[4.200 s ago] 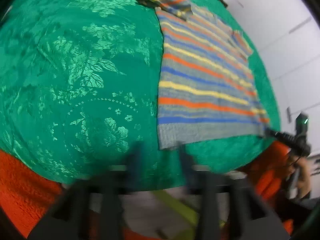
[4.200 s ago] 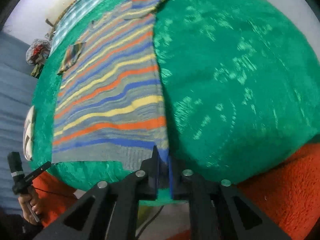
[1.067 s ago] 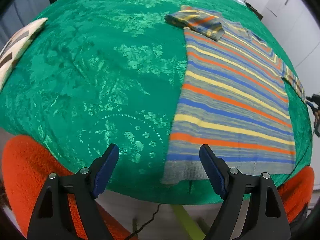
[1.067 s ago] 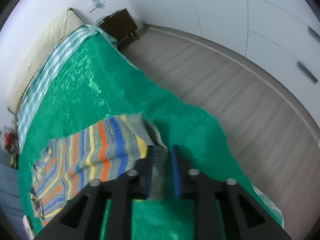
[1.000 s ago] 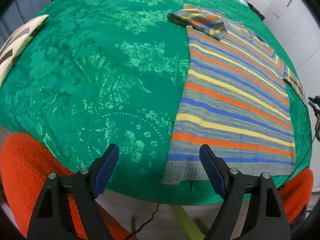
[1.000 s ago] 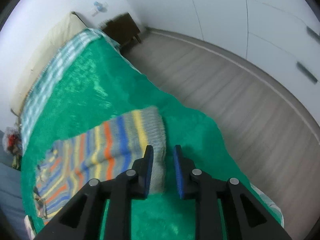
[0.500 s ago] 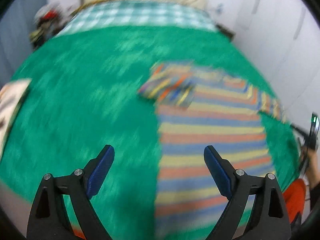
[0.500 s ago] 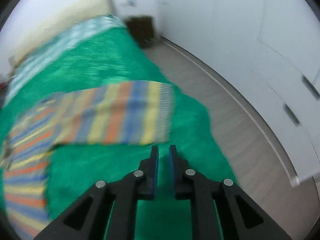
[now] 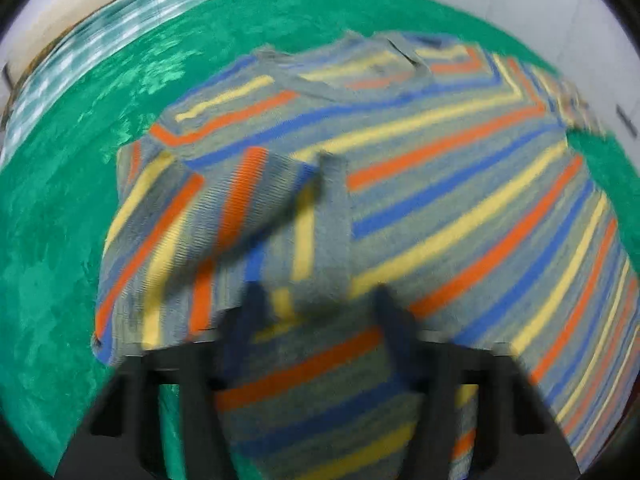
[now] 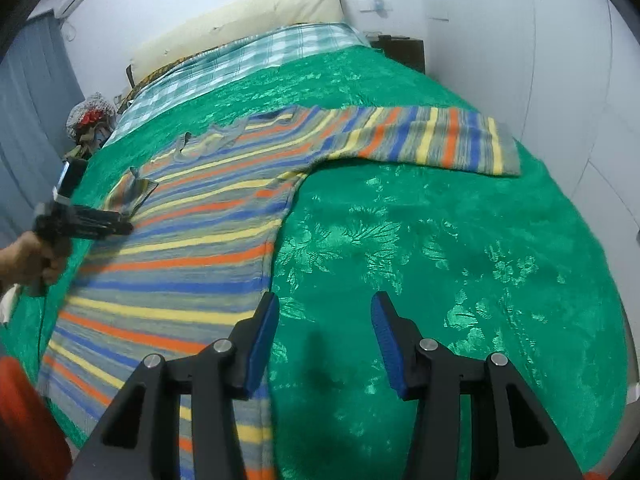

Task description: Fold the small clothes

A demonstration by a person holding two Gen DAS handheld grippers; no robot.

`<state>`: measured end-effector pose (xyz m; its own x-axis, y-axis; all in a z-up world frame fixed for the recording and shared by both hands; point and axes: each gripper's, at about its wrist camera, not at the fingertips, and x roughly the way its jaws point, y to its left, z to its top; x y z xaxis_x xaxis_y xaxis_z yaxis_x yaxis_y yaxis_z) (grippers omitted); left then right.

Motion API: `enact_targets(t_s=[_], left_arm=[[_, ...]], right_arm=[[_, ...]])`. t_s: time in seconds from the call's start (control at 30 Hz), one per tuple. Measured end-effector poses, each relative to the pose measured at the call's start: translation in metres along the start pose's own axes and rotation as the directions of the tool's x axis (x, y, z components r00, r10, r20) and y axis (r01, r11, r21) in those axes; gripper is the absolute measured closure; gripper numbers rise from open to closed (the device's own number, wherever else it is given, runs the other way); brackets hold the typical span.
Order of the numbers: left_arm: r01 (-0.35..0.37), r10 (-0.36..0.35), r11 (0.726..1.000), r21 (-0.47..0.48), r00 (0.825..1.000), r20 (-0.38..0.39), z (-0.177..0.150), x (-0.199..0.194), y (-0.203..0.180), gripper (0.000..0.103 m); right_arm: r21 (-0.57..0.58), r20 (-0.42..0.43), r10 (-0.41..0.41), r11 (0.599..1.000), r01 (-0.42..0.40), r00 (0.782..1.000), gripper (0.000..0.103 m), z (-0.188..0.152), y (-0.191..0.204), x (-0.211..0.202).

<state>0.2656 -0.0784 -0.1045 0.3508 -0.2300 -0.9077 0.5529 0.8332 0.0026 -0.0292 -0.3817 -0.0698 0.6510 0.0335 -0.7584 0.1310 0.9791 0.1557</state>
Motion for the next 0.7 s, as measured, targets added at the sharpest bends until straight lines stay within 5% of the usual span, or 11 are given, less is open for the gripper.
enact_targets(t_s=[0.1,0.17,0.23,0.3,0.33,0.37,0.4,0.57,0.7], left_arm=[[0.063,-0.046,0.977,-0.202,0.995,0.087,0.002,-0.027,0.037,0.093],[0.098,-0.028,0.923,-0.371,0.981,0.19,-0.007,-0.059,0.076,0.093],[0.123,0.047,0.796,-0.593,0.964,0.263,-0.035,-0.088,0.134,0.094],[0.125,0.129,0.606,-0.786,0.959,0.252,-0.077,-0.102,0.191,0.094],[0.104,0.158,0.532,-0.84,0.963,0.22,-0.094,-0.102,0.212,0.095],[0.062,0.186,0.47,-0.88,0.968,0.167,-0.113,-0.101,0.231,0.095],[0.029,0.199,0.44,-0.897,0.971,0.129,-0.126,-0.1,0.241,0.095],[0.022,0.164,0.335,-0.942,0.983,0.081,-0.161,-0.085,0.252,0.096],[-0.013,0.18,0.374,-0.927,0.982,0.058,-0.156,-0.077,0.243,0.097]], right_arm=[[0.022,0.009,-0.012,1.0,0.011,1.0,0.055,0.007,-0.004,0.007],[0.04,0.028,-0.012,0.999,0.011,1.0,0.055,0.013,-0.009,0.005],[0.05,0.038,-0.012,0.999,0.01,0.999,0.055,0.018,-0.011,0.002],[0.053,0.041,-0.012,0.999,0.01,0.999,0.055,0.018,-0.012,0.001],[0.051,0.04,-0.012,0.999,0.01,0.999,0.055,0.018,-0.013,0.001],[0.048,0.036,-0.013,0.999,0.011,0.999,0.055,0.018,-0.012,0.003],[0.045,0.032,-0.012,0.999,0.011,0.999,0.055,0.018,-0.01,0.005],[0.004,0.004,-0.014,1.0,0.014,1.0,0.055,0.017,-0.001,0.016],[0.0,-0.012,-0.022,1.0,0.022,1.0,0.055,0.016,0.0,0.022]])
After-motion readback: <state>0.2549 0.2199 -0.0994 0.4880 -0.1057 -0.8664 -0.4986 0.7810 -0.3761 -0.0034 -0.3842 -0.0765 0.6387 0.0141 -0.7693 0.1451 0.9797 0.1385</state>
